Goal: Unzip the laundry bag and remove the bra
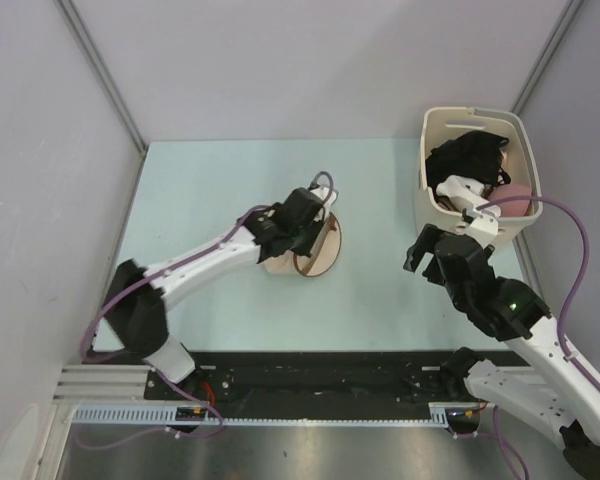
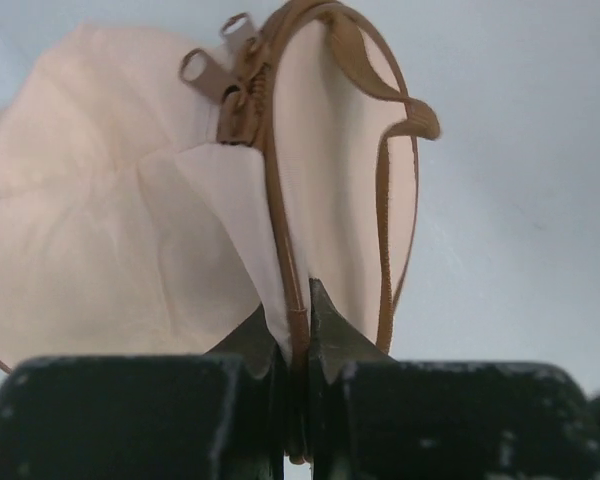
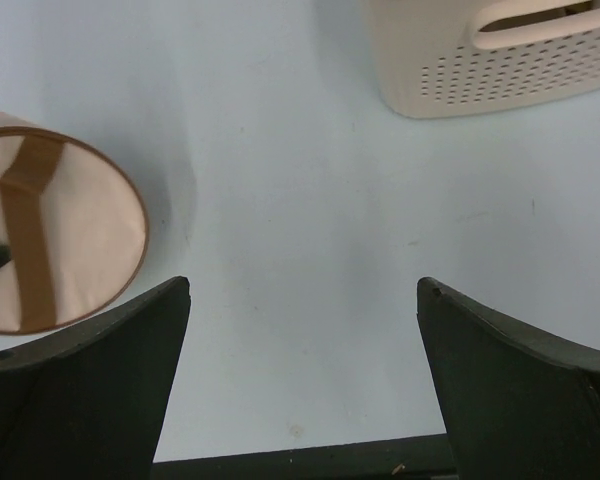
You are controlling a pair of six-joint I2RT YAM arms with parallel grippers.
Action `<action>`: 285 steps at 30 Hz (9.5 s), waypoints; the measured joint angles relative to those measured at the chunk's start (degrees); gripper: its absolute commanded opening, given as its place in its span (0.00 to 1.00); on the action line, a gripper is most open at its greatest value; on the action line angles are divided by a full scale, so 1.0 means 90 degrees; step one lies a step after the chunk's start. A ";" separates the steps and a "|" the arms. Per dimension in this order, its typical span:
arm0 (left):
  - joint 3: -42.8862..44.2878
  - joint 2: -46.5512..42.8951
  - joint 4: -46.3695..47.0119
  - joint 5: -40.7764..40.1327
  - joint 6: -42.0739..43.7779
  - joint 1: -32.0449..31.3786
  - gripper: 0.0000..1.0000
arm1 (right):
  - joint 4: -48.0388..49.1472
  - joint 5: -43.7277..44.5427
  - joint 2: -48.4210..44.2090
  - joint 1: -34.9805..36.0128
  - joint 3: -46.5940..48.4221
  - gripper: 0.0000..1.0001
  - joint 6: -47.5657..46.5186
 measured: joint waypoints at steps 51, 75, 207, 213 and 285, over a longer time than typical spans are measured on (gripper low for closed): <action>-0.2021 -0.2103 0.1824 -0.2052 -0.4490 -0.0287 0.82 | 0.2135 -0.2730 -0.0546 -0.0474 -0.0789 1.00 -0.1673; -0.2203 -0.2851 0.1338 -0.0068 -0.1817 0.0588 0.85 | 0.3859 -0.1683 0.1739 0.0425 -0.0979 1.00 0.0797; -0.0877 -0.1967 0.1435 0.6853 -0.0685 0.2144 0.00 | 0.3266 -0.6883 0.0850 -0.0347 -0.0403 0.00 -0.8279; -0.1061 -0.2025 0.1683 0.6632 -0.0852 0.2645 0.00 | 0.3106 -0.6715 0.0588 -0.0420 -0.0721 0.00 -0.8230; -0.1360 -0.1846 0.1899 0.7992 -0.0046 0.2215 0.00 | 0.4068 -0.8459 0.0498 -0.0942 -0.1209 0.00 -0.7213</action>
